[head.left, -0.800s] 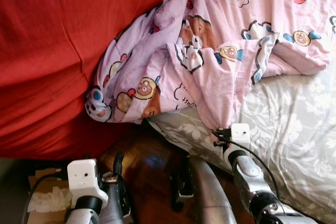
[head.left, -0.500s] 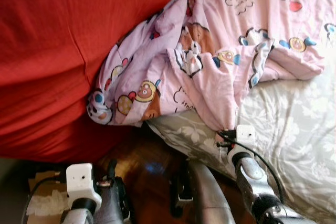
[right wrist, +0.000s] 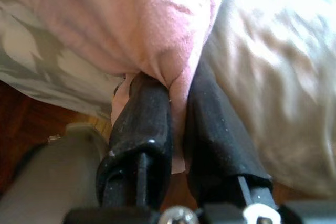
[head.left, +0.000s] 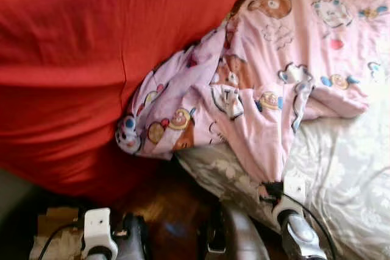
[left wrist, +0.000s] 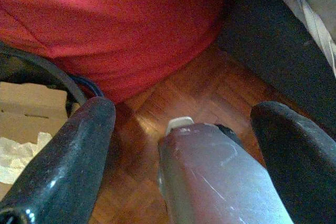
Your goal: Clean up the room
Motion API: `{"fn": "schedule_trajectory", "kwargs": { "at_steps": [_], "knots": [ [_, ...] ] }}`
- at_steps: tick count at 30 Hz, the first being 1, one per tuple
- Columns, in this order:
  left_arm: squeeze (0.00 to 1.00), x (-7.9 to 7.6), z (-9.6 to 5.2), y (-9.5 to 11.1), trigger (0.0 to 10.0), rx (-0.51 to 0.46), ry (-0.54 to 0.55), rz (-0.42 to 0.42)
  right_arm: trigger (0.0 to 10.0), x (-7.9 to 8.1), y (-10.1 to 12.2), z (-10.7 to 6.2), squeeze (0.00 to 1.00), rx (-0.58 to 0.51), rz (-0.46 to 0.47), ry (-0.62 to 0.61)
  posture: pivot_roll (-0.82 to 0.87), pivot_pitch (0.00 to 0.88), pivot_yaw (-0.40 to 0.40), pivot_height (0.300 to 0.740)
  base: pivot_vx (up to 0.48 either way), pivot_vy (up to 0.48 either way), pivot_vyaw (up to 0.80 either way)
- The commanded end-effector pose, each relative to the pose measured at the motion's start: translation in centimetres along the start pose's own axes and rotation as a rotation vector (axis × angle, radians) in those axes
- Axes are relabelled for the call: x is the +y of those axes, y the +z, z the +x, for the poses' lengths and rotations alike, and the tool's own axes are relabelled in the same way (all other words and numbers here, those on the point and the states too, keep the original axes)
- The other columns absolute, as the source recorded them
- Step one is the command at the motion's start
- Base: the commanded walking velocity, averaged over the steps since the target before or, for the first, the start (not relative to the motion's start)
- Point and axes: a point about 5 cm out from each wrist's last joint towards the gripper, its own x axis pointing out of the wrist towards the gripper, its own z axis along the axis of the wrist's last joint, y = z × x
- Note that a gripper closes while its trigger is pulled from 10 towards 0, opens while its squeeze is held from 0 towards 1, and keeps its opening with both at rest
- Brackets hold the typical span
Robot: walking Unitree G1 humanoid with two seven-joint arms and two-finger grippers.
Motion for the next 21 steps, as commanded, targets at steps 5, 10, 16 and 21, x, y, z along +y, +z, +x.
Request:
{"fn": "schedule_trajectory", "kwargs": {
  "at_steps": [5, 10, 16, 21],
  "knots": [
    [0.00, -0.1, 0.0, -2.5, 10.0, 0.112, 0.006, -0.008, 10.0, -2.5, -3.7, -1.8, 0.00, 0.143, 0.020, -0.113, 0.07, 0.043, -0.090, 0.676, 0.000, 0.000, 0.00],
    [0.00, 0.0, 0.6, -2.8, 10.0, 0.151, 0.017, -0.031, 10.0, -3.4, -5.0, -2.5, 0.00, 0.201, 0.081, -0.163, 0.07, 0.012, -0.087, 0.706, 0.000, 0.000, 0.00],
    [0.00, 0.0, 1.1, -3.4, 10.0, 0.241, 0.028, -0.050, 10.0, -3.8, -5.9, -3.0, 0.00, 0.254, 0.087, -0.183, 0.05, 0.000, -0.080, 0.740, 0.000, 0.000, 0.00],
    [0.00, -0.1, 1.1, -3.8, 10.0, 0.282, 0.029, -0.048, 10.0, -3.3, -6.3, -3.0, 0.00, 0.291, 0.057, -0.153, 0.04, 0.000, -0.075, 0.740, 0.000, 0.000, 0.00]
  ]
}}
